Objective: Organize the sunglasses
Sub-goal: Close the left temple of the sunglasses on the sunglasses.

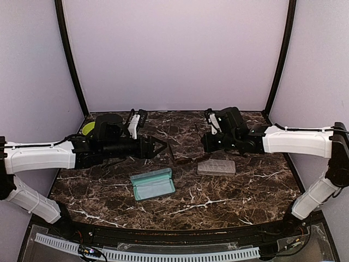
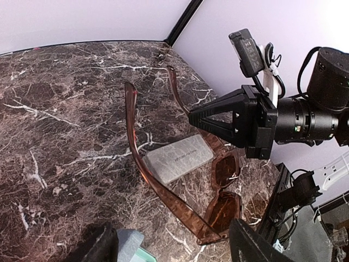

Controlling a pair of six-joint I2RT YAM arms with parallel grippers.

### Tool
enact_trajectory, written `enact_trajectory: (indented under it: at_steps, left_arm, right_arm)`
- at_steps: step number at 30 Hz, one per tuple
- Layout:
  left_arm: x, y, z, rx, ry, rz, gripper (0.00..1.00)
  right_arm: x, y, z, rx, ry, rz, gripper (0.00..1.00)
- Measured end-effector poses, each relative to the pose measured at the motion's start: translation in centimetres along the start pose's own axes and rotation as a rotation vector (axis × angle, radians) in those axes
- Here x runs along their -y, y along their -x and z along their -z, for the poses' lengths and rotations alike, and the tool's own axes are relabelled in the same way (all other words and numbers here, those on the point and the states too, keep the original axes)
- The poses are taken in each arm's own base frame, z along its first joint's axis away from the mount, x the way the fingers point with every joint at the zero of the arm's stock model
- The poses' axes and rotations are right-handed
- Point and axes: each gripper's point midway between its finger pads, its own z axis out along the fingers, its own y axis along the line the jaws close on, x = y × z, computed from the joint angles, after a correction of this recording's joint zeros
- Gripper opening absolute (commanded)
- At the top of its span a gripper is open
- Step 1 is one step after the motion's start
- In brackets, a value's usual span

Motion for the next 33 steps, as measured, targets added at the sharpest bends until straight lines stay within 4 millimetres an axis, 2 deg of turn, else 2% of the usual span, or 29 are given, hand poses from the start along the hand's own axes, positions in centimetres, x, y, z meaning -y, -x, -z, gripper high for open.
enact_trajectory:
  at_steps: [12,18,25,33]
  left_arm:
    - [0.2,0.7,-0.6,0.036,-0.016,0.038,0.71]
    - [-0.2,0.0,-1.7,0.014,-0.013,0.085,0.69]
    - [0.2,0.6,-1.7,0.041,-0.033,0.102,0.69]
    - [-0.1,0.6,-1.6,0.040,-0.015,0.105,0.70]
  right_arm:
    - [-0.2,0.0,0.8,0.023,0.000,-0.001,0.00]
    - [0.0,-0.2,1.0,0.020,-0.020,-0.001,0.00]
    - [-0.1,0.6,2.1,0.047,-0.019,-0.015,0.00]
    - [0.0,0.4,1.9,0.039,-0.025,-0.007,0.00]
